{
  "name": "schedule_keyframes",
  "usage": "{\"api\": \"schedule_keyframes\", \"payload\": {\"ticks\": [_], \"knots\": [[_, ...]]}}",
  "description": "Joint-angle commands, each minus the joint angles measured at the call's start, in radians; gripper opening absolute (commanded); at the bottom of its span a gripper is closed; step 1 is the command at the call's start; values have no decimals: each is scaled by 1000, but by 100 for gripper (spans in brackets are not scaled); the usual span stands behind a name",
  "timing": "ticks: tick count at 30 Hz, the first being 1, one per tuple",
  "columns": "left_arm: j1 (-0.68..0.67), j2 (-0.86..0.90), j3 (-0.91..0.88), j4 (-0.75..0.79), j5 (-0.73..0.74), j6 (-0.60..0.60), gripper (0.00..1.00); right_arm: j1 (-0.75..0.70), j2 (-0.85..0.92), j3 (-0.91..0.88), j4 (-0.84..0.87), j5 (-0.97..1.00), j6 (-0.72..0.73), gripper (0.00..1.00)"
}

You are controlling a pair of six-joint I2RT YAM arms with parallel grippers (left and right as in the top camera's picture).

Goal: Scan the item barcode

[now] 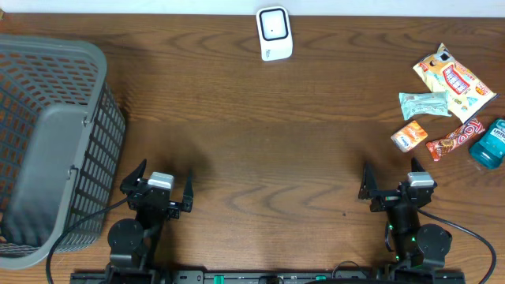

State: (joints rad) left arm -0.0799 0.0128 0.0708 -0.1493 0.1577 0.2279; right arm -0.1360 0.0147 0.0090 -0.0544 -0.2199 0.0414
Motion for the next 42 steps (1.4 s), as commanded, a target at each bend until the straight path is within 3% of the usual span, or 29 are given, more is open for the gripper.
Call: {"api": "schedule_keyframes", "payload": {"ticks": [1,10,17,21,42], "knots": [[5,-9,-20,-16,6,-13,98,5,-9,-3,-2,11,10,99],[5,-9,-20,-13,7,-15,98,5,-9,-3,-2,11,10,99],[5,-9,-20,44,4,-129,98,5,-9,-3,-2,11,10,99],[5,-9,-20,54,-71,-208,98,5,-9,-3,-2,11,10,99],[5,-12,-20,-21,-77,-207,98,5,-9,-3,-2,11,10,99]]}}
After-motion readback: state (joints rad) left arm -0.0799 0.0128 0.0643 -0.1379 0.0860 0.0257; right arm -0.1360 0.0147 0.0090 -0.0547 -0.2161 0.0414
